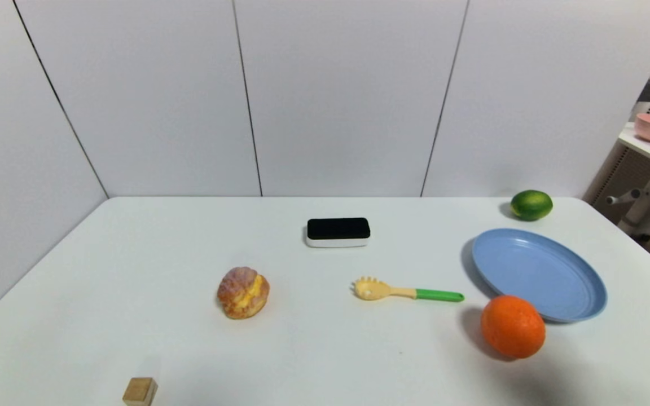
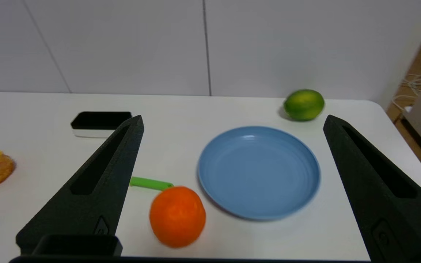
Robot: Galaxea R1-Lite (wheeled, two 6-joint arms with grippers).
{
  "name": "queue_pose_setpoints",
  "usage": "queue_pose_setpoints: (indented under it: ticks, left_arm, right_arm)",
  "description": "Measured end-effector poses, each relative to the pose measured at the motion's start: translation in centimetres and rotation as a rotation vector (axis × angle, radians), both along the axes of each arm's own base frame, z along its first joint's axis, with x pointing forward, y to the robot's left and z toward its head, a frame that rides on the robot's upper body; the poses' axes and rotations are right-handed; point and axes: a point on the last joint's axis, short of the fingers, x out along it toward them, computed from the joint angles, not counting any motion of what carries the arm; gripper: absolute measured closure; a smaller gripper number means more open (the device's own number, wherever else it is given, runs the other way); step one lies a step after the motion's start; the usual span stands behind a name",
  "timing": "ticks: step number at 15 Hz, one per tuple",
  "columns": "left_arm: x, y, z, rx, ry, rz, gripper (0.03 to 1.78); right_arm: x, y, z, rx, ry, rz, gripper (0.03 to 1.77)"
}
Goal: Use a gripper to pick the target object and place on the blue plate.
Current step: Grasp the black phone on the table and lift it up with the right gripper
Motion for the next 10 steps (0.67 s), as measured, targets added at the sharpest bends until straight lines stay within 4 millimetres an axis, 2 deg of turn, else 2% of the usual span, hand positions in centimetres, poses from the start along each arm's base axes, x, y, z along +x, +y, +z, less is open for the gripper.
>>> queue_pose_setpoints:
  ticks: [2,4,10]
  left_arm:
    - [0.0,0.0,0.0,0.0,0.0,0.0,0.12]
    - [0.0,0.0,0.0,0.0,0.0,0.0,0.12]
    - [0.0,0.0,0.0,0.0,0.0,0.0,0.12]
  right_arm:
    - [3.1,0.8,2.6,-0.046,0.046,0.085,0.1]
    - [6.3,2.0,4.0,-0.092,0.121,0.159,0.1]
    - [15.6,6.9,4.9,-0.269,0.258,0.329,0.1]
